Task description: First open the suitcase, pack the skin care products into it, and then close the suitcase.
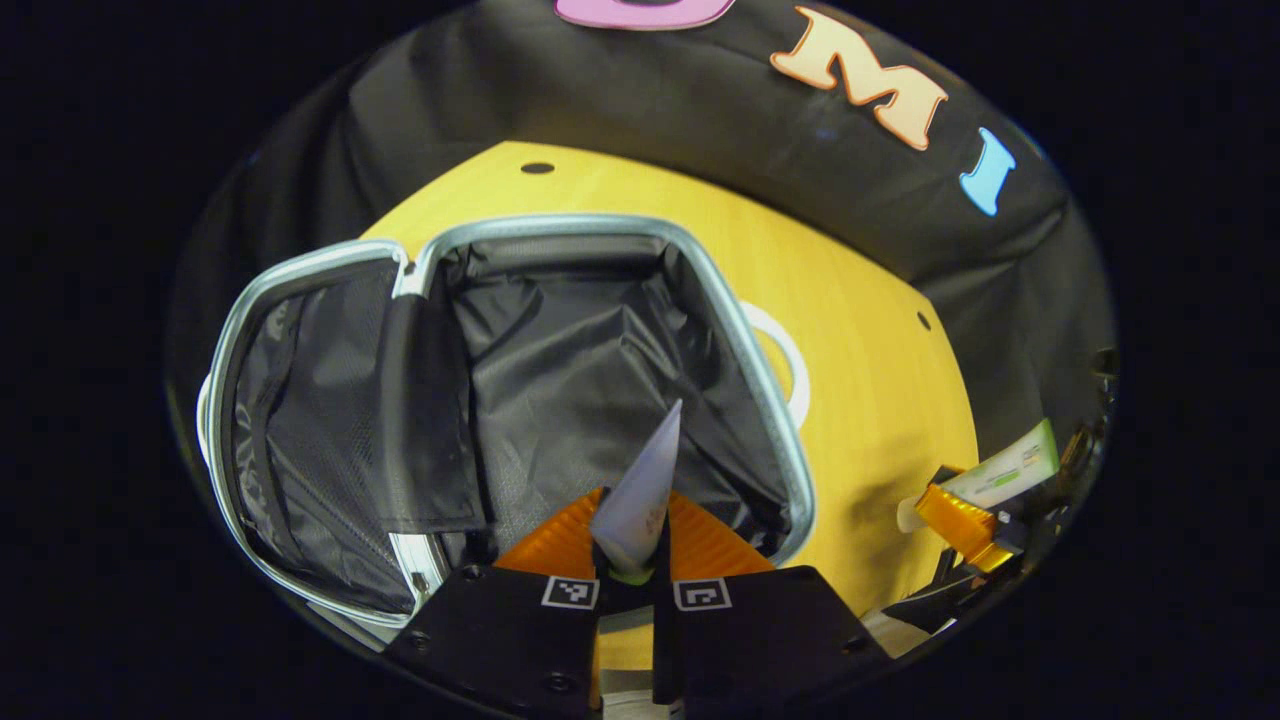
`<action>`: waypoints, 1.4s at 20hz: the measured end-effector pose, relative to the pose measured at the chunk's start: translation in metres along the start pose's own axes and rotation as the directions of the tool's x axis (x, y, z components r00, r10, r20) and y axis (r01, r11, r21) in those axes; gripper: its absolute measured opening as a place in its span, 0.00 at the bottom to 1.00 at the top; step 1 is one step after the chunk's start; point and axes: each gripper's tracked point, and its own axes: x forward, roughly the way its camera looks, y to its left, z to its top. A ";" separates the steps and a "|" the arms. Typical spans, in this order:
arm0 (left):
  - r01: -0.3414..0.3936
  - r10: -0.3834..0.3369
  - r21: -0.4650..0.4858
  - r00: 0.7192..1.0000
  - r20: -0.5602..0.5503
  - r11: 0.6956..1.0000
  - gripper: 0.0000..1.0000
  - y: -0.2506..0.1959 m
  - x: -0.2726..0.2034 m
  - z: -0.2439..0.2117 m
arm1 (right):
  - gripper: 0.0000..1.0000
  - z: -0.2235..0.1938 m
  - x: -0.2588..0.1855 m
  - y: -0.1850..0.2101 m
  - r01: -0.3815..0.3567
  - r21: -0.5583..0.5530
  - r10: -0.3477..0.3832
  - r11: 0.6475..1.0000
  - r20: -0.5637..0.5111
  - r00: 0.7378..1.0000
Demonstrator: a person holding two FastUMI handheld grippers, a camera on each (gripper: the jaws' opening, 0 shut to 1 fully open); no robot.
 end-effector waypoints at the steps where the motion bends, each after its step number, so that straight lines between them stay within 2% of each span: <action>1: -0.001 0.002 0.012 0.999 -0.034 1.000 0.13 0.005 0.002 -0.006 | 0.39 0.004 0.003 0.015 -0.010 -0.004 0.010 1.000 -0.001 1.000; 2: -0.004 0.005 0.023 0.999 -0.051 1.000 0.13 0.010 0.004 -0.008 | 0.42 0.009 0.006 0.027 -0.020 -0.009 0.020 1.000 -0.001 1.000; 3: -0.003 0.005 0.025 0.998 -0.064 1.000 0.13 0.015 0.008 -0.011 | 0.39 0.014 0.009 0.040 -0.033 -0.014 0.033 0.999 0.000 0.999; 4: 0.003 -0.002 0.019 0.997 -0.076 1.000 0.16 0.018 0.009 -0.012 | 0.42 0.017 0.014 0.055 -0.045 -0.018 0.045 0.999 -0.002 0.999; 5: 0.010 -0.010 0.003 0.996 -0.086 1.000 0.13 0.020 0.010 -0.014 | 0.39 0.021 0.018 0.065 -0.058 -0.021 0.058 0.998 -0.007 0.998; 6: 0.017 -0.018 -0.010 0.996 -0.092 1.000 0.14 0.022 0.011 -0.014 | 0.42 0.023 0.022 0.076 -0.073 -0.021 0.073 0.997 -0.012 0.997; 8: 0.018 -0.021 -0.031 0.994 -0.105 0.999 0.17 0.029 0.011 -0.015 | 0.39 0.027 0.031 0.098 -0.101 -0.029 0.101 0.994 -0.026 0.995; 10: 0.006 -0.008 -0.028 0.997 -0.082 1.000 0.19 0.037 0.001 -0.010 | 0.39 0.029 0.040 0.115 -0.117 -0.053 0.116 0.992 -0.037 0.993; 11: 0.006 -0.008 -0.026 0.998 -0.062 1.000 0.17 0.036 -0.004 -0.006 | 0.39 0.028 0.045 0.123 -0.127 -0.068 0.124 0.990 -0.047 0.991; 13: 0.021 -0.021 -0.025 1.000 -0.016 0.999 0.51 0.032 -0.023 0.005 | 0.39 0.021 0.057 0.136 -0.148 -0.086 0.141 0.985 -0.081 0.987; 14: 0.025 -0.024 -0.028 1.000 0.010 0.999 0.64 0.031 -0.033 0.012 | 0.42 0.017 0.063 0.140 -0.156 -0.092 0.146 0.984 -0.102 0.984; 16: 0.023 -0.021 -0.046 0.999 0.046 0.999 0.91 0.038 -0.050 0.020 | 0.39 0.005 0.076 0.147 -0.169 -0.108 0.153 0.980 -0.144 0.978; 18: 0.009 -0.004 -0.075 0.997 0.072 0.997 0.91 0.053 -0.064 0.025 | 0.42 -0.007 0.083 0.150 -0.175 -0.126 0.151 0.976 -0.185 0.971; 19: -0.006 0.013 -0.092 0.996 0.084 0.996 0.91 0.062 -0.071 0.027 | 0.39 -0.013 0.087 0.151 -0.178 -0.129 0.148 0.976 -0.212 0.966; 22: -0.035 0.053 -0.156 0.992 0.113 0.987 0.92 0.093 -0.091 0.030 | 0.39 -0.028 0.096 0.152 -0.175 -0.143 0.133 0.974 -0.264 0.955; 24: -0.047 0.077 -0.204 0.987 0.144 0.978 0.91 0.116 -0.099 0.032 | 0.46 -0.030 0.099 0.153 -0.175 -0.158 0.128 0.972 -0.268 0.955; 27: -0.052 0.102 -0.280 0.981 0.166 0.959 0.91 0.147 -0.115 0.027 | 0.47 -0.018 0.105 0.165 -0.185 -0.131 0.153 0.974 -0.223 0.963; 28: -0.065 0.121 -0.301 0.978 0.169 0.951 0.92 0.162 -0.119 0.026 | 0.59 -0.012 0.103 0.172 -0.195 -0.111 0.170 0.974 -0.201 0.965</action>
